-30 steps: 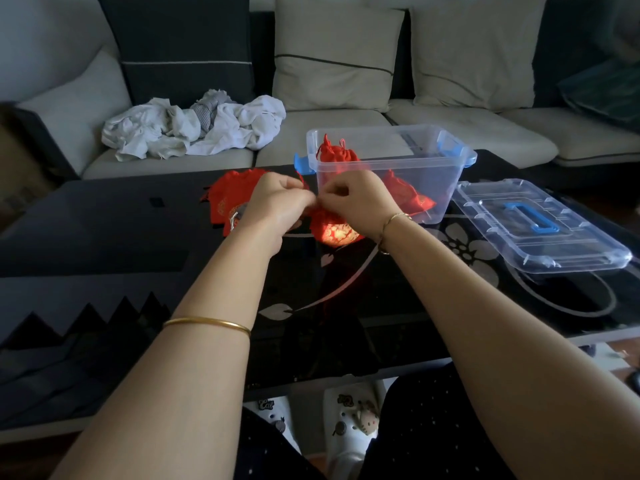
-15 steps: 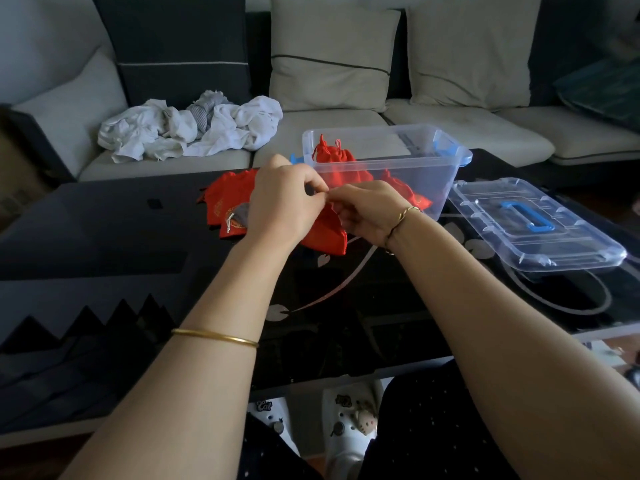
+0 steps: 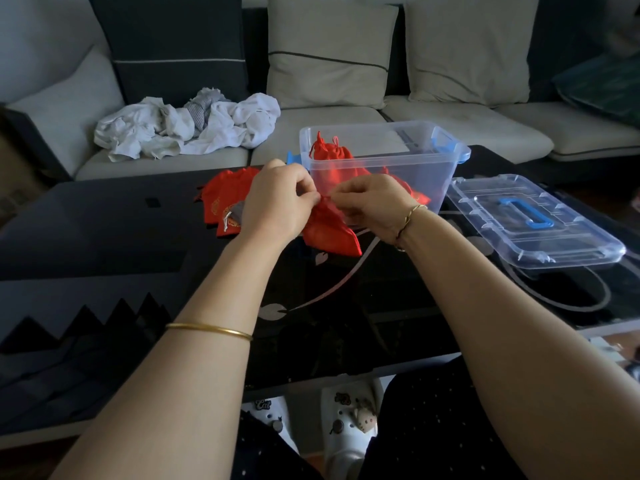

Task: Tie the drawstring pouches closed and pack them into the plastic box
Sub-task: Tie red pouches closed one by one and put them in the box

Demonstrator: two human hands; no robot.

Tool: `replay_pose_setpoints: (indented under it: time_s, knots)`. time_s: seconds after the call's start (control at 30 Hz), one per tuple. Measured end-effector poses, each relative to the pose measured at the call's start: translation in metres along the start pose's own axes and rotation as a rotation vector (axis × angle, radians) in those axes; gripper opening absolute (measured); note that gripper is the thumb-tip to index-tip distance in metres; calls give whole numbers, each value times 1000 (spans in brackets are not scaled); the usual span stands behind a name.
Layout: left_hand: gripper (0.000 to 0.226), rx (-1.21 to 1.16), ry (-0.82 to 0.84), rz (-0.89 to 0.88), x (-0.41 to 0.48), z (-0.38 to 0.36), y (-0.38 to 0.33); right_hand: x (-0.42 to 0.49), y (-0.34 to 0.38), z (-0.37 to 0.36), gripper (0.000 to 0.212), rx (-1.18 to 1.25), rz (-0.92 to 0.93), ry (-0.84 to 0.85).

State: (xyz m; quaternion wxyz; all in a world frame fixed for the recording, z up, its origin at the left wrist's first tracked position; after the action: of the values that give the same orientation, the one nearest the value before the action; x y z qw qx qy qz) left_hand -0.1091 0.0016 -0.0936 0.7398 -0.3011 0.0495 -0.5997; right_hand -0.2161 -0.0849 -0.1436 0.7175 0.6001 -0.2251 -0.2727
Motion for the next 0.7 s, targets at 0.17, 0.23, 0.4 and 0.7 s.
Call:
replay_pose_setpoints:
  time_s: [0.17, 0.23, 0.4, 0.7]
  knots:
    - [10, 7, 52, 23, 5, -10, 2, -1, 9, 23, 12, -492, 28, -202]
    - [12, -72, 77, 56, 6, -13, 3, -4, 8, 20, 16, -495, 43, -191]
    - [15, -322, 147, 172, 8, -17, 17, -11, -17, 6, 46, -264, -24, 86]
    - [23, -761, 97, 188, 30, -28, 19, -25, 26, 37, 18, -673, 134, -257]
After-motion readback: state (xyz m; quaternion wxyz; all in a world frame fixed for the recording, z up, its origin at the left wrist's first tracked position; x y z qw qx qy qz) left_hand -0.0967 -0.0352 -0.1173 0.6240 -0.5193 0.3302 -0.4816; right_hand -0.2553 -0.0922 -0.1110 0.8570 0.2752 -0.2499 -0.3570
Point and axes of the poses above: each hand's wrist, its own x-axis towards the middle knuckle, its own z-axis out of the back of the hand, y = z × x, the point moved 9 cm from there along x, towards the middle knuckle, and after that the axes turned 15 degrees about y, right-handed, at the moved point
